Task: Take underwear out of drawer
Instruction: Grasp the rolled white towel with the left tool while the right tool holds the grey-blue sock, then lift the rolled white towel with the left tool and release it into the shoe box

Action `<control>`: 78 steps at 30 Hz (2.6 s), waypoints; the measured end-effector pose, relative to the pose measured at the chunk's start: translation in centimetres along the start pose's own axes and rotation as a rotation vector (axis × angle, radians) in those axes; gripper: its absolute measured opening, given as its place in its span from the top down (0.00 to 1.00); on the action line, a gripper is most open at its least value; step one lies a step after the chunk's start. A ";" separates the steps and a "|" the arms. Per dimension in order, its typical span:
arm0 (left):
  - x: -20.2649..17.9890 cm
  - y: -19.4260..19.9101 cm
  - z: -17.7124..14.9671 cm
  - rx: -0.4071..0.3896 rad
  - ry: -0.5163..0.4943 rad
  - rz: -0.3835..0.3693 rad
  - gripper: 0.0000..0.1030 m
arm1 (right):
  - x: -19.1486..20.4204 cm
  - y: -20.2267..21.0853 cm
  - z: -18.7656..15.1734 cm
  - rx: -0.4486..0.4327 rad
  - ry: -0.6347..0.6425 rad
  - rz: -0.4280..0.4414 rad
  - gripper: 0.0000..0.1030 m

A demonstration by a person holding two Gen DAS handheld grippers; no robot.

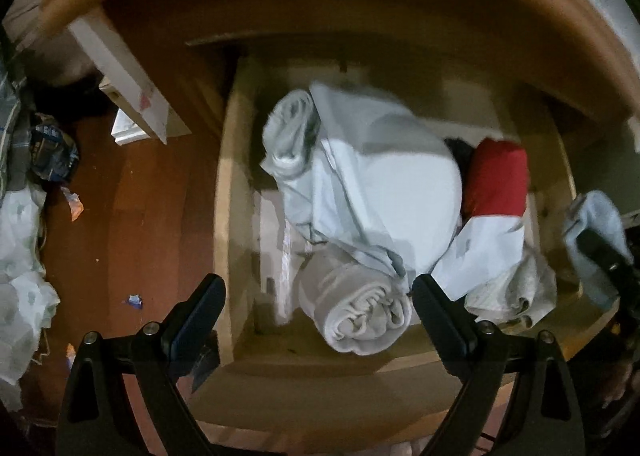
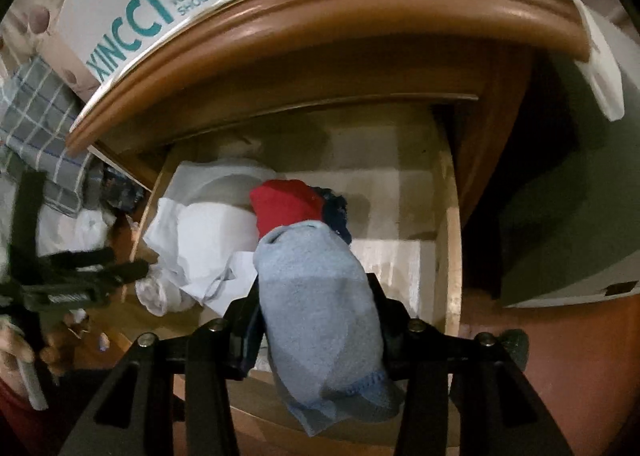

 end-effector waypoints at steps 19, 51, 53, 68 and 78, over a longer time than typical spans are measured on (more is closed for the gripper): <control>-2.2 -5.4 -0.6 0.194 0.032 0.020 0.37 | -1.0 2.2 1.1 -0.047 -0.068 0.046 0.55; 1.3 2.4 -1.9 -0.024 0.072 -0.037 0.62 | -2.1 1.1 0.1 0.003 -0.036 -0.033 0.55; 1.5 3.7 -2.0 -0.059 0.086 -0.063 0.62 | -2.1 1.0 0.1 0.006 -0.033 -0.038 0.55; 3.4 22.9 2.1 -0.379 0.064 -0.141 0.62 | -2.4 1.0 -0.3 0.020 -0.007 -0.089 0.55; -0.2 31.4 10.2 -0.476 0.005 -0.208 0.62 | -2.2 0.5 -0.5 0.031 0.018 -0.122 0.55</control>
Point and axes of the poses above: each gripper's, at about its wrist camera, not at the fingertips, and y roughly against the way its jaws point, x to its left, z to its top, the point moved 9 cm from there along -y, roughly the way its jaws point, and after that the axes turned 5 degrees about x, right-handed, at the moved point
